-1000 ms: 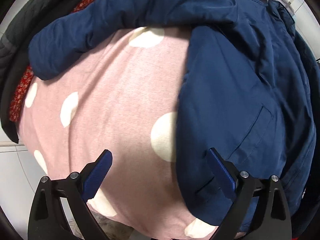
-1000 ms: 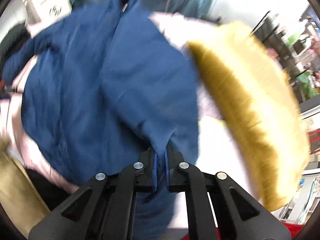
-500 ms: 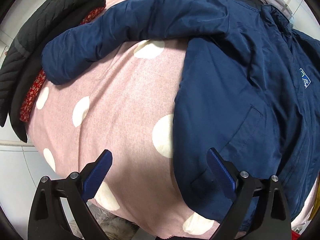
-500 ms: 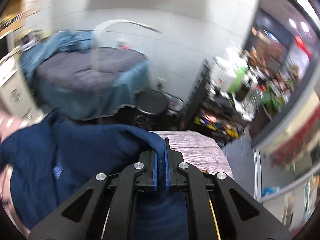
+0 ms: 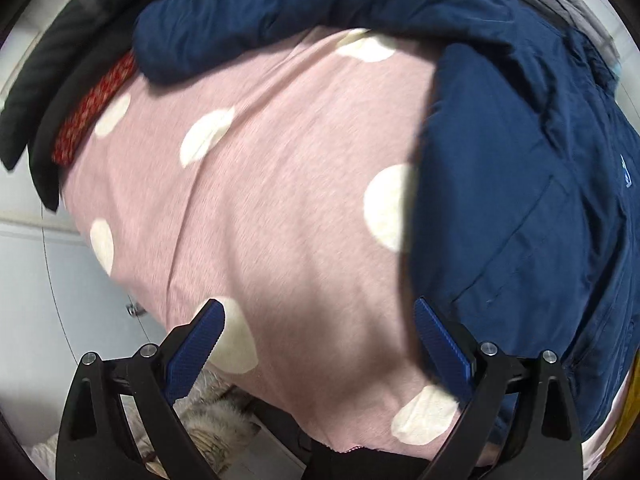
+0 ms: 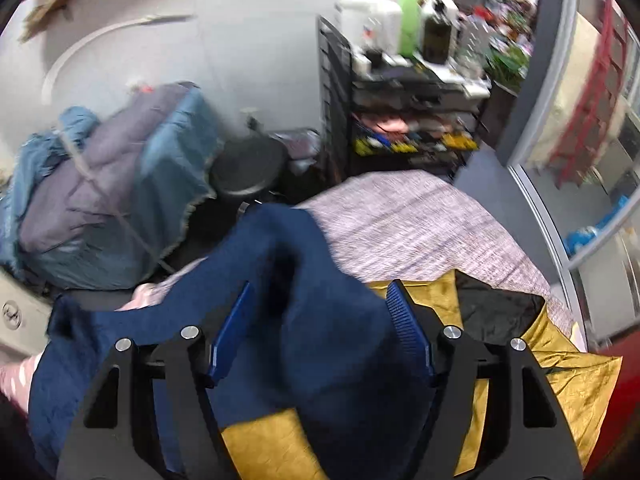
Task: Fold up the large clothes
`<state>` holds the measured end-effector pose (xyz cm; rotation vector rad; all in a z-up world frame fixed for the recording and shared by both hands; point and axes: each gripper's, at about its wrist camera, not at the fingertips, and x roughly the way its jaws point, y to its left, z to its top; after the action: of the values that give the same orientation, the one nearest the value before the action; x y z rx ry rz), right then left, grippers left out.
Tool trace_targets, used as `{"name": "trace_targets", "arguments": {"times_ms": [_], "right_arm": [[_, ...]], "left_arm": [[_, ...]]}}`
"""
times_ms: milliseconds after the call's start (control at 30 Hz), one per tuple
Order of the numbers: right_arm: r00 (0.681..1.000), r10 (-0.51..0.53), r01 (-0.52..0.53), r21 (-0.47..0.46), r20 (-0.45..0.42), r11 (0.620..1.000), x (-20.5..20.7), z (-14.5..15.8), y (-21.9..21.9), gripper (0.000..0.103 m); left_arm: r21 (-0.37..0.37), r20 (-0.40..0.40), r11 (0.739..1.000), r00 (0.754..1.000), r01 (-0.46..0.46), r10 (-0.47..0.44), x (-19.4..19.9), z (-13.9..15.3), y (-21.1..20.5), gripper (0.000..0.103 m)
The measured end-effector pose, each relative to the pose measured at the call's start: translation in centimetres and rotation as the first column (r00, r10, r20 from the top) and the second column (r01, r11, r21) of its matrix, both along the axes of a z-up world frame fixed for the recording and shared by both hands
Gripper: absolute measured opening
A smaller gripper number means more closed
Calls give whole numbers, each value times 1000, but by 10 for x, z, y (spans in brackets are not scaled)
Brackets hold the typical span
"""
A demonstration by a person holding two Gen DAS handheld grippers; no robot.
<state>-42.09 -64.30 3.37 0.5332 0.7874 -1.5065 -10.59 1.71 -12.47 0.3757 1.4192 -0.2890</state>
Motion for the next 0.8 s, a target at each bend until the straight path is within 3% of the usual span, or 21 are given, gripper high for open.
{"name": "trace_targets", "arguments": {"times_ms": [133,233,333,400,533,633,700,733,767,800], "right_arm": [[970,239,-240,-3,-52,971,35,-4,65,77],[894,437,-427,106,-97,898,58,-38,129,78],[863,499,-464,265,-79,845,57,-91,177,78],[867,496,-445,372,-47,815,45,-127,211,78],[881,472,-395,495,-35,774,19,-168,264,78],[929,369,-312,550,7,775,-10,-185,284,78],[952,303,-272,595,49,757,-18,-199,291,69],[953,294,-273,605,67,748,-17,-203,293,57],[951,298,-287,610,87,739,-12,-207,296,39],[944,318,-304,609,89,733,-2,-209,297,30]], "left_arm": [[-15,-9,1000,1000,17,-17,3,-6,4,93],[-34,-6,996,997,82,-83,2,-9,-7,93],[-64,-16,984,986,164,-165,-2,-15,-23,93],[-70,-27,972,973,225,-228,-8,-23,-34,93],[-73,-12,960,962,270,-272,-15,-33,-43,93],[-99,-32,960,963,264,-268,-13,-41,-52,93],[-88,-31,955,957,284,-288,-12,-45,-63,93],[-81,-33,951,953,298,-301,-12,-46,-68,88],[-84,-40,945,946,317,-321,-12,-46,-74,72],[-94,-55,939,940,331,-337,-12,-46,-80,62]]}}
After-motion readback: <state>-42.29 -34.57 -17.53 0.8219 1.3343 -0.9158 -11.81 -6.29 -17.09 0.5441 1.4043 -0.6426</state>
